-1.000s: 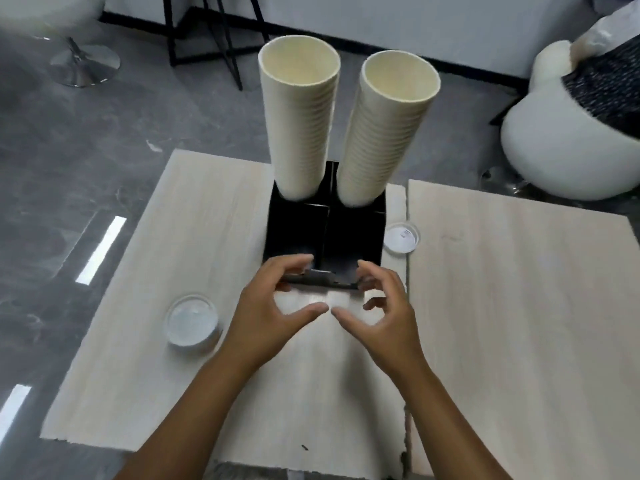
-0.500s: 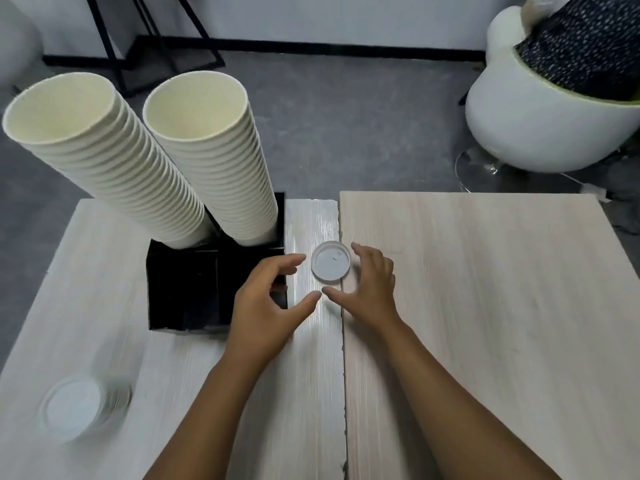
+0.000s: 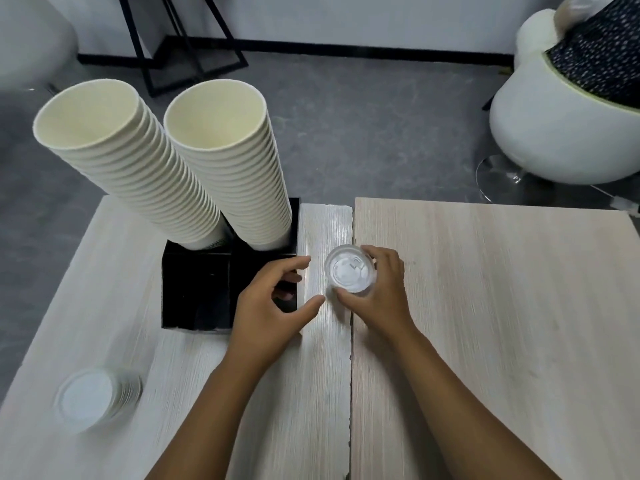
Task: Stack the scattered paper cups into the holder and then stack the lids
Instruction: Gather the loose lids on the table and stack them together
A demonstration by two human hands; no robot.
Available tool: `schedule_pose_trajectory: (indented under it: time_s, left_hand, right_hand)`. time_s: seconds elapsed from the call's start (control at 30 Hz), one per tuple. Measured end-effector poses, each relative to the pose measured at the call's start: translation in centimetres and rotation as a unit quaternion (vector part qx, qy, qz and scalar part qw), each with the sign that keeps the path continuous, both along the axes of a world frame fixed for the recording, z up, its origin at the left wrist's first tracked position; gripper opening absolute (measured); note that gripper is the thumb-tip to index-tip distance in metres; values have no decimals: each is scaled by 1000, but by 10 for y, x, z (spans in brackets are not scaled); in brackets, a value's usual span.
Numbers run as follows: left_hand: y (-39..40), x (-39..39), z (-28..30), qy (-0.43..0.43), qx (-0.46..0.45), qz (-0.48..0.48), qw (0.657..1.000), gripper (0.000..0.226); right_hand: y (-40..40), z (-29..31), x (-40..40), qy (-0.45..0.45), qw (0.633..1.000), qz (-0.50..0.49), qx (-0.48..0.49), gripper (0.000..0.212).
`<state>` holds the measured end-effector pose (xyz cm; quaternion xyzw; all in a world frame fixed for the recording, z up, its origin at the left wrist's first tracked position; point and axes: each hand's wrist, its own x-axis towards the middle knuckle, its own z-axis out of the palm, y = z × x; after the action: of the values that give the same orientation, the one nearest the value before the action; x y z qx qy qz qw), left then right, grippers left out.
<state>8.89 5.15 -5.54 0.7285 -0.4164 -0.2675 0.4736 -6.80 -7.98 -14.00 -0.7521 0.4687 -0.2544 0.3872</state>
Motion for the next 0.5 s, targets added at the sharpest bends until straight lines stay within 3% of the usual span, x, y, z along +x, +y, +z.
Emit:
schedule_pose_trajectory:
  time_s: [0.23,0.5]
  left_hand:
    - [78,12,21,70,-55,81,993,38]
    - [215,98,22,42,-13,215,976,32]
  right_hand:
    - [92,86,7,-75,994,78,-2,87]
    - [197,85,125,-75,968,231,67,84]
